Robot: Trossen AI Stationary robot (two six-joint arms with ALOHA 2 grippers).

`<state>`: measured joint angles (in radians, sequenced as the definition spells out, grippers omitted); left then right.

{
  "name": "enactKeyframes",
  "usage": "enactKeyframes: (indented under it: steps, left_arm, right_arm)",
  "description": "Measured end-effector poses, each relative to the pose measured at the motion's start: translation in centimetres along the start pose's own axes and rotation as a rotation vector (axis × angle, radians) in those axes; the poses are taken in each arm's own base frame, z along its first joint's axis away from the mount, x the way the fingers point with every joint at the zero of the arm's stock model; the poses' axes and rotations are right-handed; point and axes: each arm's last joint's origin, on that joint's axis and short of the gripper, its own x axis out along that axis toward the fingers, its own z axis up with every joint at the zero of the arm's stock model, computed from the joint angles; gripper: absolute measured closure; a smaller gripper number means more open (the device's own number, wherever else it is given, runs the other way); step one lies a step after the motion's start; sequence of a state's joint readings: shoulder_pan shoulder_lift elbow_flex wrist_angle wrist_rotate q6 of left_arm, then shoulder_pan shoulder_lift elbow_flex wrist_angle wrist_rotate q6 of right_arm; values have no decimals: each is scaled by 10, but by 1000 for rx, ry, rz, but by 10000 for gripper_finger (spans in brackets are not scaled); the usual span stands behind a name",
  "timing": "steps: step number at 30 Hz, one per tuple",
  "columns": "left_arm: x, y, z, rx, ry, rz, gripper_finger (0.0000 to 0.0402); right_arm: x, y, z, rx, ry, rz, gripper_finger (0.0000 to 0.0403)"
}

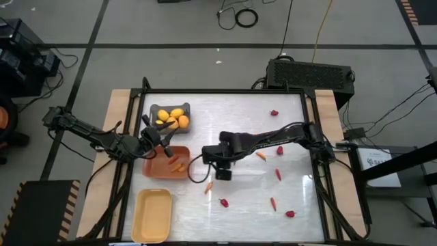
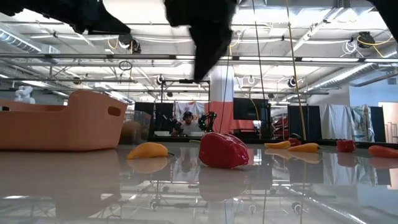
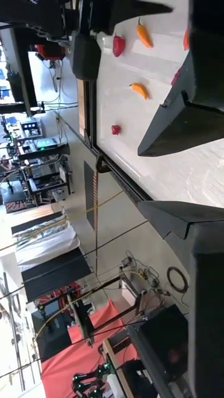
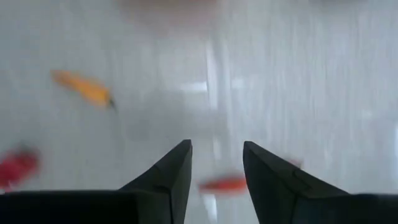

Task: Sort produce into baskets
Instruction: Put the yellow chili pepper into the orange bin

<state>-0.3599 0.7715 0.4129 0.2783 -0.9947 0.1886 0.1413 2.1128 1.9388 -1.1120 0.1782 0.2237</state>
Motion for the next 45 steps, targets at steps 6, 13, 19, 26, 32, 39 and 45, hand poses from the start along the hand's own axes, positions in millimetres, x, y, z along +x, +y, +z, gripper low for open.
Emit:
enactKeyframes:
  steps: [6, 13, 19, 26, 32, 39, 45]
  left_arm:
    - [0, 0, 0, -2, 0, -2, 267]
    - [0, -2, 0, -25, -10, -67, 267]
    - [0, -4, -1, -45, -13, -131, 267]
    - [0, -4, -1, -66, -10, -132, 267]
    - [0, -4, -1, -65, -9, -132, 267]
    - [0, -4, -1, -63, -8, -132, 267]
    - [0, -4, -1, -62, -8, -132, 267]
  right_arm:
    - [1, -4, -21, 17, 202, -53, 268]
    - [-4, -10, -49, 15, 288, -73, 268]
    - [-2, -21, -94, 124, 289, -30, 268]
    - [18, -48, -149, 461, 240, -7, 268]
    - [42, -66, -179, 590, 251, -33, 268]
    - [55, -69, -182, 569, 180, 0, 268]
    - [56, -72, -177, 587, 138, 33, 268]
